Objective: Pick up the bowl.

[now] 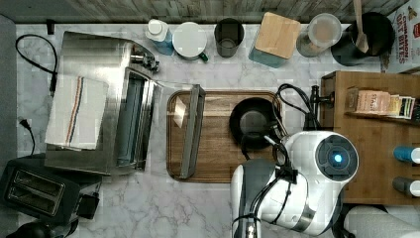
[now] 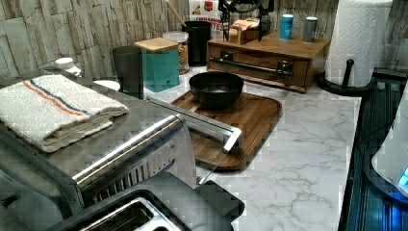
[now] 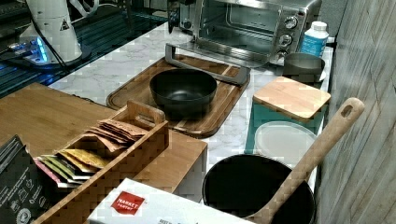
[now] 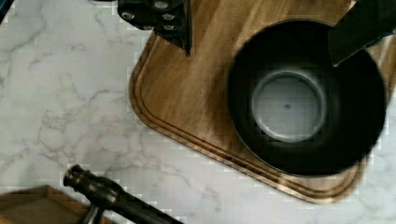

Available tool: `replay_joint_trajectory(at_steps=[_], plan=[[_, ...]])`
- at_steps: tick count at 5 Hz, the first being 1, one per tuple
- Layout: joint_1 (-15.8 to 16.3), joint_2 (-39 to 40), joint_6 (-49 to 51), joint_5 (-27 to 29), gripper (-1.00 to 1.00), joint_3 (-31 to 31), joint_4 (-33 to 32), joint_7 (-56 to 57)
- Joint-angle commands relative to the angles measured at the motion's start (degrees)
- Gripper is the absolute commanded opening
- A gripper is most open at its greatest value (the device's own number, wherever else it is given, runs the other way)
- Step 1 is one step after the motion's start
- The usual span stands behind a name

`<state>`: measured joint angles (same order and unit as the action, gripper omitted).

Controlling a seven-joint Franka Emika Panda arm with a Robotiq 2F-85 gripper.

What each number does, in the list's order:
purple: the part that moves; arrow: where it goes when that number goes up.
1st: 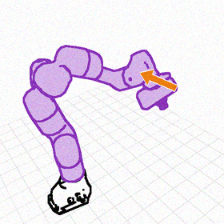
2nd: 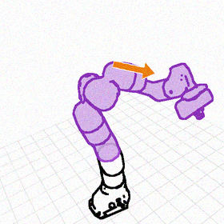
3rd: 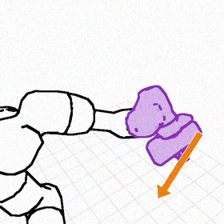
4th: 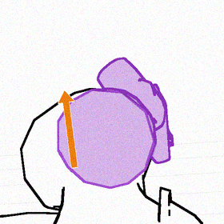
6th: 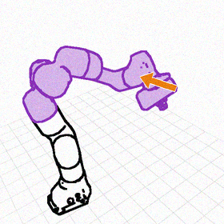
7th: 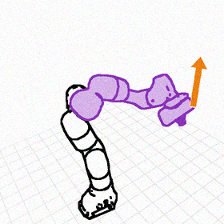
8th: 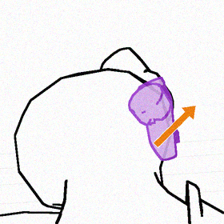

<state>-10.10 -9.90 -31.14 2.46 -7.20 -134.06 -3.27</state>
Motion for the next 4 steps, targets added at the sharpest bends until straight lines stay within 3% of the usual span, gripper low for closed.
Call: replay_joint_trajectory(at_steps=[1, 4], plan=[[-0.14, 2.05, -12.58, 2.33, 1.00, -0.06, -10.99, -3.57], [-1.90, 7.28, -25.61, 3.07, 1.00, -2.07, -13.89, -2.22]])
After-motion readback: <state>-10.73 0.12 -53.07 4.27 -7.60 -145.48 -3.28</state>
